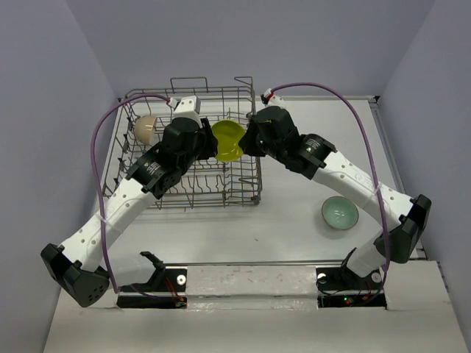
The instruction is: Load the bowls into the dish rack
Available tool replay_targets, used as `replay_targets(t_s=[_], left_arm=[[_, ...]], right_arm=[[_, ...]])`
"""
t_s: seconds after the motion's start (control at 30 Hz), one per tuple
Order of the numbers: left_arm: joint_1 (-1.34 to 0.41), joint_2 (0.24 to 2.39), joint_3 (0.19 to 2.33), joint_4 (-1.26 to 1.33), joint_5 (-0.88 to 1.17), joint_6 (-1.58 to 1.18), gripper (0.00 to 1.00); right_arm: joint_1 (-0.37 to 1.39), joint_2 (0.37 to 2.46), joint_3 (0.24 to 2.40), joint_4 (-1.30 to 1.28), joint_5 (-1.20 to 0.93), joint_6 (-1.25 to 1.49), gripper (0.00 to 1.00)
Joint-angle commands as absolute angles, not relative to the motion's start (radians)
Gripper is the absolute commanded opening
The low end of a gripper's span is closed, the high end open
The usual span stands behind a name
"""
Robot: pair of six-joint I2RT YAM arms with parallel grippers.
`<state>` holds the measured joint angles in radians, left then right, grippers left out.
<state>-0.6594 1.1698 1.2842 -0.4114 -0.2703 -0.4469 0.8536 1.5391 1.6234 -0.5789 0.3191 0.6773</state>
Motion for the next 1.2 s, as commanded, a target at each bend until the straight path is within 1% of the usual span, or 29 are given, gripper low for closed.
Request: replay_targets(t_s=[0.0,0.03,0.1,0.13,0.17,0.2,0.23,0.27,0.3,0.37,0.43,0.5,0.57,0.67,0.77,0.97,1.0,1.1,1.17], left_arm=[[-0.663,1.144,1.276,-0.405,-0.295,-0.449,0.43],[-0.661,1.147,1.279,-0.406,-0.298,-0.448,0.37],[-0.663,1.150,1.281,-0.414,-0.304,-0.446,0.28],[-0.661,1.152,1.282,-0.416,-0.313,-0.446,0.21],[-0.661,1.152,1.281,-0.420,-0.317,-0.446,0.08],[-0.663,1.151,1.281,-0.423,-0.324,-0.448,0.02],[-0.664,1.149,1.279,-0.426,-0.336,-0.448,0.00],[-0.664,1.146,1.278,-0.429,-0.344,-0.448,0.00],[-0.666,1.137,1.273,-0.430,-0.362,-0.448,0.00],[-0.669,1.128,1.272,-0.431,-0.385,-0.449,0.00],[-0.670,1.105,1.282,-0.439,-0.444,-0.454,0.00],[-0.672,1.103,1.288,-0.449,-0.459,-0.456,0.00],[-0.672,1.091,1.304,-0.456,-0.494,-0.454,0.00],[-0.672,1.081,1.327,-0.477,-0.552,-0.454,0.00],[-0.672,1.081,1.333,-0.502,-0.653,-0.442,0.00],[-0.670,1.156,1.319,-0.571,-0.950,-0.411,0.00],[-0.670,1.166,1.319,-0.575,-0.951,-0.404,0.00],[-0.672,1.210,1.307,-0.600,-1.069,-0.393,0.00],[-0.672,1.233,1.299,-0.606,-1.101,-0.379,0.00]], right_arm=[[0.881,1.554,1.695,-0.551,0.339,0.663,0.01],[0.891,1.557,1.697,-0.551,0.339,0.661,0.01],[0.891,1.560,1.701,-0.552,0.345,0.655,0.01],[0.900,1.562,1.703,-0.555,0.350,0.655,0.01],[0.900,1.565,1.701,-0.560,0.356,0.650,0.01],[0.900,1.565,1.701,-0.563,0.359,0.649,0.02],[0.900,1.565,1.700,-0.564,0.362,0.647,0.05],[0.900,1.565,1.697,-0.566,0.361,0.646,0.08],[0.900,1.565,1.697,-0.568,0.359,0.641,0.18],[0.900,1.565,1.695,-0.569,0.354,0.637,0.26],[0.900,1.559,1.698,-0.577,0.357,0.623,0.44],[0.900,1.555,1.701,-0.586,0.360,0.615,0.48],[0.900,1.545,1.704,-0.597,0.379,0.608,0.52],[0.900,1.525,1.706,-0.615,0.396,0.603,0.52],[0.900,1.488,1.689,-0.630,0.420,0.603,0.53],[0.900,1.407,1.612,-0.675,0.503,0.589,0.56],[0.900,1.401,1.605,-0.683,0.514,0.589,0.56],[0.900,1.361,1.562,-0.699,0.545,0.587,0.57],[0.900,1.341,1.540,-0.709,0.555,0.588,0.57]])
